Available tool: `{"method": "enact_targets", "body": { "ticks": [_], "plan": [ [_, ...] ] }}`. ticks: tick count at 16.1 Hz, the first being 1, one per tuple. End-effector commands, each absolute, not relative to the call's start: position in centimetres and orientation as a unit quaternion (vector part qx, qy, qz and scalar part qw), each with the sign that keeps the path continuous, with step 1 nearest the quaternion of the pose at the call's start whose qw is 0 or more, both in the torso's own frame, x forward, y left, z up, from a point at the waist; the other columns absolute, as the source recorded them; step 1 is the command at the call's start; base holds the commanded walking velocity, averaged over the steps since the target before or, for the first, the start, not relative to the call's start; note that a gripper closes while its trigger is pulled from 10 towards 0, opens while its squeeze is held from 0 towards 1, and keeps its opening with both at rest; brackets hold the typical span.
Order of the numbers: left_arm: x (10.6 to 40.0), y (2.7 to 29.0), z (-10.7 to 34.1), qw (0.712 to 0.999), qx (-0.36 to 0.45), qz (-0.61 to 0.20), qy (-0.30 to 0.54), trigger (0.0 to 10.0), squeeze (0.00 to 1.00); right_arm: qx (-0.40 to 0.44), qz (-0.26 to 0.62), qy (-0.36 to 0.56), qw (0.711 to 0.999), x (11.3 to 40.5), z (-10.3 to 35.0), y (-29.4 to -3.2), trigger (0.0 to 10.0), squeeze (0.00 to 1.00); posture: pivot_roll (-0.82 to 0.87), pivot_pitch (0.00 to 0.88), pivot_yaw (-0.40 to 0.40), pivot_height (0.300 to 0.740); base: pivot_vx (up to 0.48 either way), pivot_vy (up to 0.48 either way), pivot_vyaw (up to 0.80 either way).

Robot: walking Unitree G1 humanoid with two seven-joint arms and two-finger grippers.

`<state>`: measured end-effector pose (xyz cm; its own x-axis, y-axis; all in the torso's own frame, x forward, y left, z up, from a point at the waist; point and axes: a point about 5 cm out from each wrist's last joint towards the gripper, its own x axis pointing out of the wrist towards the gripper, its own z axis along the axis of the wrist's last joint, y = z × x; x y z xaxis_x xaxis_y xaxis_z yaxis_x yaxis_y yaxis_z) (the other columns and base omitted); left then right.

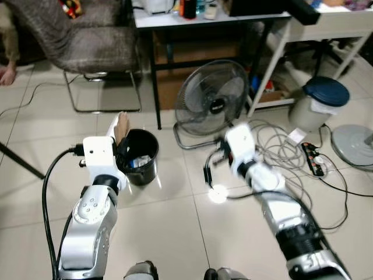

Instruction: Picking trash to rubbish bin

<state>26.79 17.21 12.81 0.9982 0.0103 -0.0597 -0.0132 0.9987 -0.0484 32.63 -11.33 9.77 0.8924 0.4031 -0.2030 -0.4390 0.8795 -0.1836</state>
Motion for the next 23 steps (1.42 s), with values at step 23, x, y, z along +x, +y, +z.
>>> {"method": "enact_targets", "body": {
  "ticks": [23],
  "plan": [
    [24.8,18.7,-2.4,0.964,0.003,-0.016,0.267,10.0,0.00,0.016,0.027,0.433,0.901,23.3,-5.8,-16.9,10.0,0.00,-0.06,0.202,0.025,0.740,0.135,0.000,0.00]
  ]
}}
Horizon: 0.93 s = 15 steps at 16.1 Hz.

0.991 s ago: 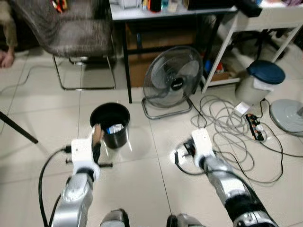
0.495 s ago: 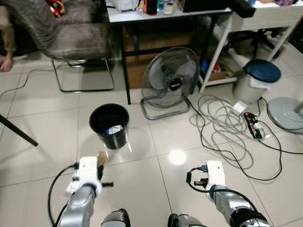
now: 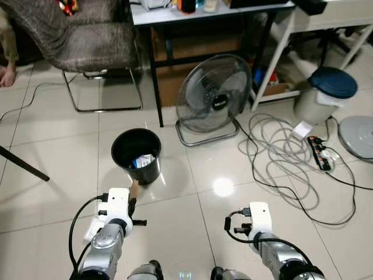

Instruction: Picking trash to rubbish bin

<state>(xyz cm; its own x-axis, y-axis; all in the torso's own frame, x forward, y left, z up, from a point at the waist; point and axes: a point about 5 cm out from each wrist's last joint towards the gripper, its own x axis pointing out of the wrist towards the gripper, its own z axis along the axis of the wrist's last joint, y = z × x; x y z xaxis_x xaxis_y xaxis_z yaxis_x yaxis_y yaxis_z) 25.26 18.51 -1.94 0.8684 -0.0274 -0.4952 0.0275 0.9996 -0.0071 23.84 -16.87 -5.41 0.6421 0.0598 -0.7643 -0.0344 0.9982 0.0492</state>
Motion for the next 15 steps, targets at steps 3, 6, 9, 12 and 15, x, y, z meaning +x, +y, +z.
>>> {"method": "enact_targets", "body": {
  "ticks": [3,6,9,12,15],
  "plan": [
    [24.85,18.85,-2.49,0.964,0.003,-0.011,0.266,10.0,0.00,0.015,0.036,0.426,0.904,23.48,-5.68,-16.68,10.0,0.00,-0.05,0.205,0.021,0.740,0.336,0.000,0.00],
    [24.99,18.87,-2.56,0.965,0.004,-0.008,0.263,10.0,0.00,0.006,0.052,0.414,0.909,23.75,-5.48,-16.48,10.0,0.00,-0.05,0.204,0.019,0.740,0.307,0.000,0.39],
    [25.10,18.94,-2.57,0.966,0.003,-0.004,0.259,10.0,0.00,0.001,0.055,0.413,0.909,23.79,-5.45,-16.55,10.0,0.00,-0.05,0.203,0.014,0.740,0.305,0.000,0.80],
    [25.05,19.06,-2.66,0.966,0.004,-0.003,0.260,10.0,0.00,0.002,0.054,0.413,0.909,23.77,-5.47,-16.57,10.0,0.00,-0.05,0.203,0.014,0.740,0.306,0.000,0.80],
    [25.03,19.16,-2.76,0.965,0.005,-0.001,0.261,10.0,0.00,0.002,0.054,0.413,0.909,23.75,-5.49,-16.61,10.0,0.00,-0.06,0.203,0.011,0.740,0.295,0.000,0.30]
  ]
}}
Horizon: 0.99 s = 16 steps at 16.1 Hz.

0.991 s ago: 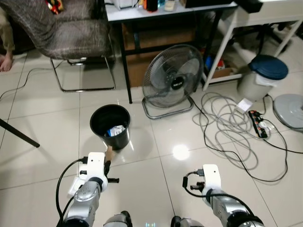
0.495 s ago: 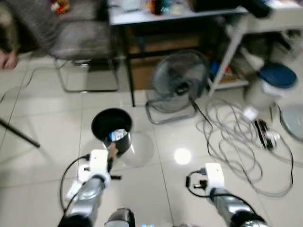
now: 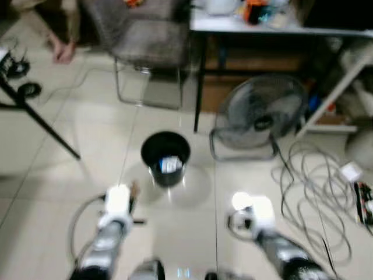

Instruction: Picking trash to rubbish bin

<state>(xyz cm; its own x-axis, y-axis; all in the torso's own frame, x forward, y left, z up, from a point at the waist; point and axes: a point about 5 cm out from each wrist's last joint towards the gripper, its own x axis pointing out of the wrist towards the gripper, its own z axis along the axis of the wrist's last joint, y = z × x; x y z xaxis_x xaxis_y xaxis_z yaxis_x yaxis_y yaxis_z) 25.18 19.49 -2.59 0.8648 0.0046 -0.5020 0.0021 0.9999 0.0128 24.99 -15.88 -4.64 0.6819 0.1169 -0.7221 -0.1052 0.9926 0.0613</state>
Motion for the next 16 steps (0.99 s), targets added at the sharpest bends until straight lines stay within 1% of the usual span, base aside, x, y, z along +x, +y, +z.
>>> {"method": "enact_targets", "body": {
  "ticks": [1,12,14,16],
  "plan": [
    [25.02,19.20,-2.78,0.965,0.006,0.000,0.262,10.0,0.00,0.003,0.054,0.414,0.909,23.74,-5.50,-16.61,10.0,0.00,-0.06,0.203,0.011,0.740,0.292,0.000,0.00],
    [24.92,18.87,-3.05,0.964,0.011,-0.009,0.266,10.0,0.00,0.013,0.048,0.413,0.909,23.63,-5.56,-16.69,10.0,0.00,-0.05,0.204,0.014,0.740,0.303,0.000,0.00],
    [24.86,18.93,-3.11,0.963,0.011,-0.008,0.268,10.0,0.00,0.014,0.047,0.414,0.909,23.60,-5.59,-16.65,10.0,0.00,-0.05,0.204,0.014,0.740,0.000,0.000,0.00],
    [24.82,18.93,-3.18,0.963,0.012,-0.008,0.271,10.0,0.00,0.016,0.046,0.415,0.909,23.56,-5.62,-16.67,10.0,0.00,-0.05,0.204,0.014,0.740,0.326,0.000,0.00]
  ]
}}
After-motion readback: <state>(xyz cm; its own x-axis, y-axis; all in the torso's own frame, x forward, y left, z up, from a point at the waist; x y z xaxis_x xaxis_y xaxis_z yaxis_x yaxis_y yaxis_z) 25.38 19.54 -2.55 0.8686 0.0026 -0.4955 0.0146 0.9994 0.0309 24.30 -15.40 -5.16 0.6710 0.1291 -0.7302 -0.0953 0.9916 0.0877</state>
